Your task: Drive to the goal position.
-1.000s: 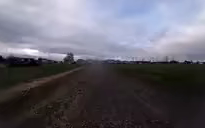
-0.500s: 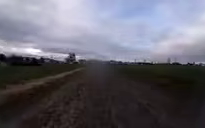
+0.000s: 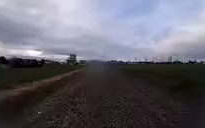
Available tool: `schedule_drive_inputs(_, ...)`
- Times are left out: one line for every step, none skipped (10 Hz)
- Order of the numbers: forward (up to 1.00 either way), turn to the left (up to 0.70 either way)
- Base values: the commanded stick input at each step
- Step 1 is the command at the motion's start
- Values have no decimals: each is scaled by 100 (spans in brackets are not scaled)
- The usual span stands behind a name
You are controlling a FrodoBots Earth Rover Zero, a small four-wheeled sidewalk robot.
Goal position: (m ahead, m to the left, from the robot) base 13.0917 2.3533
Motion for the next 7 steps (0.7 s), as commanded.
schedule_drive_inputs(85,0)
schedule_drive_inputs(85,0)
schedule_drive_inputs(85,0)
schedule_drive_inputs(85,0)
schedule_drive_inputs(85,0)
schedule_drive_inputs(85,0)
schedule_drive_inputs(85,0)
